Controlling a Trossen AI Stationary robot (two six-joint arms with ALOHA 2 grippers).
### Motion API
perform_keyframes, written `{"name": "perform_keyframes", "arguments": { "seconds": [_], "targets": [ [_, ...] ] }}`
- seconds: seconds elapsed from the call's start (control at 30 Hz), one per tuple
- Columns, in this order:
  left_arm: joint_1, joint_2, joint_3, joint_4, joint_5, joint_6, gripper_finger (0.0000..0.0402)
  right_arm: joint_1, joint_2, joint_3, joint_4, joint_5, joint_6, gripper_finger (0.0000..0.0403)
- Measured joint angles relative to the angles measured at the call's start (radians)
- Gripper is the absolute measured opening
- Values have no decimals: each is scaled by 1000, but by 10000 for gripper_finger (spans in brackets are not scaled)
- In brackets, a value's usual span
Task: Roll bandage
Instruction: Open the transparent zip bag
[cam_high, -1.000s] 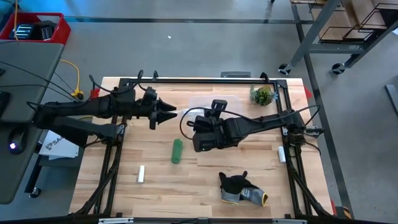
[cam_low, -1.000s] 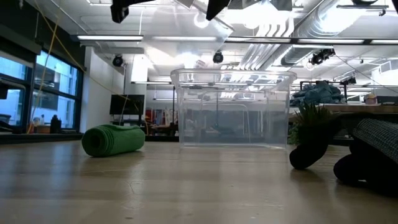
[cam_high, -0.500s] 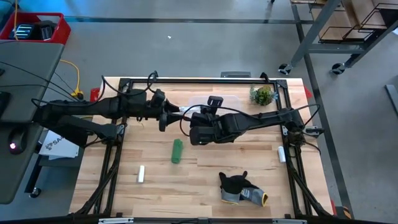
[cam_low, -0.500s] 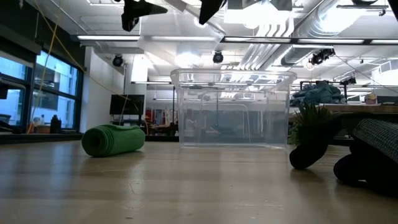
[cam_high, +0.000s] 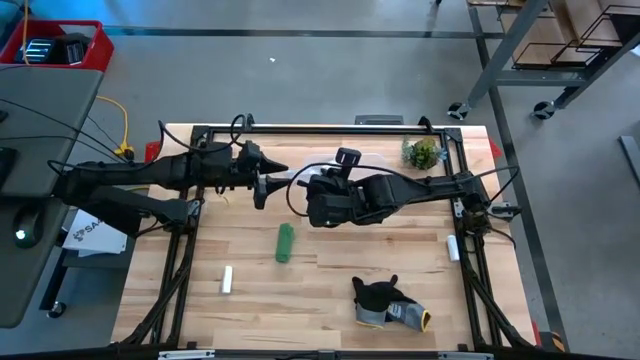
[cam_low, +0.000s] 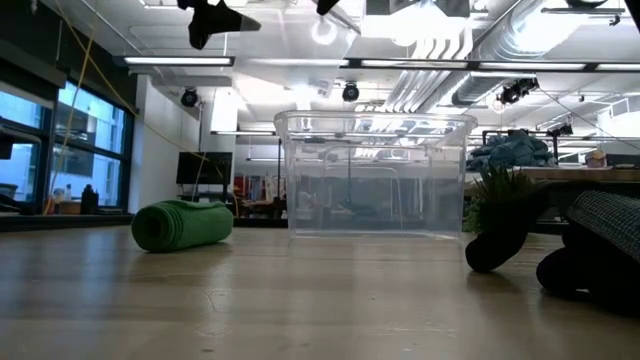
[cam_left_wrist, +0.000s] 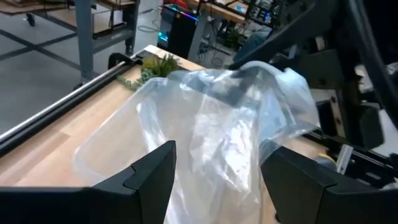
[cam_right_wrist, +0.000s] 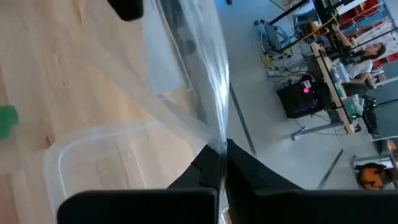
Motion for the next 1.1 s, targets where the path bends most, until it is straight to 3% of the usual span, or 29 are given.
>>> {"name": "perform_keyframes", "arguments": {
  "seconds": [0.27, 0.37, 0.43, 0.57, 0.6, 0.7, 0.97, 1.1],
  "targets": [
    [-2, 6, 0, 17, 21, -1, 223, -11, 0, -1, 60, -43, 0, 0],
    [-2, 5, 0, 21, 26, -8, 206, -11, 0, -2, 68, -68, -1, 0],
    [-2, 3, 0, 21, 33, -18, 168, -11, 0, -2, 72, -104, 4, 0],
    [-2, 3, 0, -20, 87, -28, 34, -3, 1, 14, 93, -134, 114, 1],
    [-2, 3, 0, -40, 96, -28, 19, -3, 1, 29, 95, -167, 144, 4],
    [-3, -4, 0, -129, 83, -10, 12, -5, 0, 82, 93, -268, 190, 26],
    [-2, -30, 0, -231, -12, 135, 1, -5, -35, 129, 116, -266, 209, 124],
    [-2, -30, 0, -210, -14, 148, 1, -5, -36, 129, 109, -284, 217, 150]
  ]
}}
